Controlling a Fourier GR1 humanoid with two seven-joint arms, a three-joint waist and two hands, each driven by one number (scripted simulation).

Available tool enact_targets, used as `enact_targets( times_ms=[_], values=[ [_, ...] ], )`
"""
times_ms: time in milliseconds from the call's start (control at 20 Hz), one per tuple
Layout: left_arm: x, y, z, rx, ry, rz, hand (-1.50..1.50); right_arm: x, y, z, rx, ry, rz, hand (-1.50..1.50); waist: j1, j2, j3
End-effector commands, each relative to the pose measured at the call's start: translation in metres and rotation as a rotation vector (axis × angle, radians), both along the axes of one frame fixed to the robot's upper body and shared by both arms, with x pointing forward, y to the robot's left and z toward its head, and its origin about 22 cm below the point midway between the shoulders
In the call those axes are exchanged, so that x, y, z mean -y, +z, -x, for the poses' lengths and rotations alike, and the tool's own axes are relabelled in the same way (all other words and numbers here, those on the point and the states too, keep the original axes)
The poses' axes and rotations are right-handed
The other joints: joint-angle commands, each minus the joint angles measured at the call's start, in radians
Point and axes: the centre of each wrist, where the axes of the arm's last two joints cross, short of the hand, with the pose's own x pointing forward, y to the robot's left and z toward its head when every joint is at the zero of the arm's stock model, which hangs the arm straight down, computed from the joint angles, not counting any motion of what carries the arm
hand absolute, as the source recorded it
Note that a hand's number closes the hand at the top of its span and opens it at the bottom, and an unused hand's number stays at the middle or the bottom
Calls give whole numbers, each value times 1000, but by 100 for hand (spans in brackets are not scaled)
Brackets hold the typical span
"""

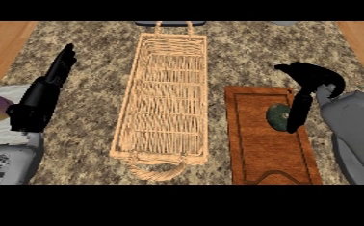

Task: Pick the squash from the cutting board and place it in the basket

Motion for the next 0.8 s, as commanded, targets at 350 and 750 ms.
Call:
enact_targets(
  times_ms=[350,750],
  values=[
    [20,-4,11,20,-18,-10,0,-16,-29,4,30,-9,23,-150,6,1,0],
    [4,6,10,7,-1,16,0,10,-70,17,35,-28,27,-150,4,0,0]
  ],
)
